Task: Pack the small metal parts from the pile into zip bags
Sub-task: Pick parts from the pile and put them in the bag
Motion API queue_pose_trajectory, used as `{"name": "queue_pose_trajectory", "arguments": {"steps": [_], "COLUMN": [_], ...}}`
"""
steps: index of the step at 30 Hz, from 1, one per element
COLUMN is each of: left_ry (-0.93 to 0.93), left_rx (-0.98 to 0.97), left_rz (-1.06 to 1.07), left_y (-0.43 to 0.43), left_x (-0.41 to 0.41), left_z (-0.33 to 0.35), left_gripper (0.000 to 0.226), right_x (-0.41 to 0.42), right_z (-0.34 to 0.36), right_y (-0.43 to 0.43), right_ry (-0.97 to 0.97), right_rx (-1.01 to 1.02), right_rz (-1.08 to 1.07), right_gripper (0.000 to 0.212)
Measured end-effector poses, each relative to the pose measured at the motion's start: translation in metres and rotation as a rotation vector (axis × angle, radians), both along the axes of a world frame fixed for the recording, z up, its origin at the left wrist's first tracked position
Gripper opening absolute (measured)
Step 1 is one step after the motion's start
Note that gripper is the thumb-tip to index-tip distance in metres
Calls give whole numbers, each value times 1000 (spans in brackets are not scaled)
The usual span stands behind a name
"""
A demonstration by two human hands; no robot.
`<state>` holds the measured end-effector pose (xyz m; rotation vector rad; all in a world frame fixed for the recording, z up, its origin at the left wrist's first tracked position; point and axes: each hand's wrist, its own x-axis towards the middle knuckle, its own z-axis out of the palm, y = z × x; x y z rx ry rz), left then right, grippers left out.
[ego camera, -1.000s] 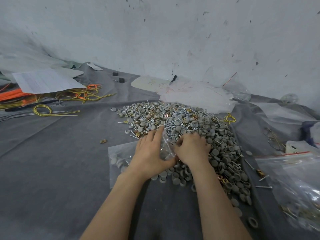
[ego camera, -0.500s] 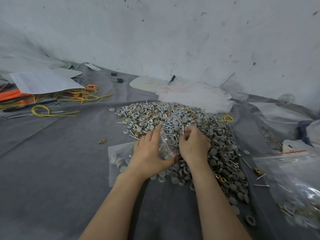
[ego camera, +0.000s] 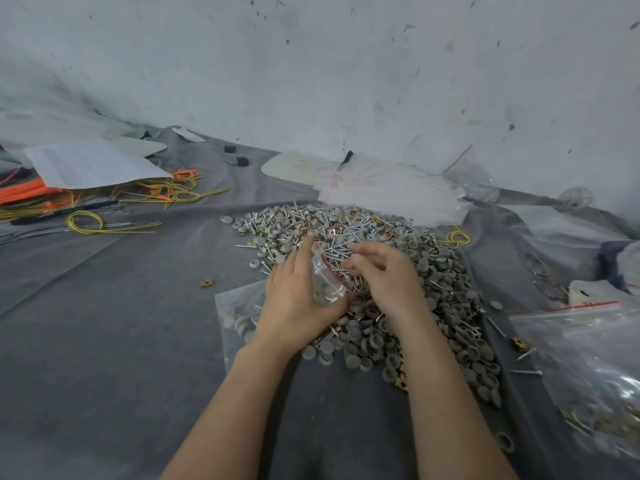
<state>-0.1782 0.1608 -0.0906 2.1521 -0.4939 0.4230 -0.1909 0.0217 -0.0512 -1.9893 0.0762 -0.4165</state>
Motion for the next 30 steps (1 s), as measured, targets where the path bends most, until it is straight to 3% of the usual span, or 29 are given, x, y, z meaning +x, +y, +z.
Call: {"name": "queue_pose_trajectory", "arguments": {"steps": [3,5,8,13,15,19,21,23,28,30], "left_ry": [5,58,-1,-138,-156,-116,-61,-13,61,54], "left_rx": [-93,-285,-576,-688,-661,-419,-323,-273,-273,-280], "left_rz": [12,11,73,277,316,349,334,335,288,279], "left_y": [2,8,25,67,80,92,91,85,71,68], "left_x": [-2,-4,-8,-7,-6,-3,-1,2,4,4], "left_z": [8,18,41,69,75,78,73,66,51,47], "left_gripper": [102,102,97,77,64,59,62,67,75,76], "right_x": [1,3,7,5,3,-4,-6,-6,10,17], "right_z": [-2,-4,-10,-18,-16,-5,-4,-9,-24,-19], "right_y": [-2,0,4,16,19,20,22,28,35,23], "right_ry": [-52,-61,-66,-65,-10,219,396,490,152,103], "right_rx": [85,83,-29,-314,-410,-621,-846,-938,-808,-662], "right_rz": [-168,-200,-176,-51,8,241,396,425,-128,-243], "right_gripper": [16,15,12,11,13,17,46,64,31,24]}}
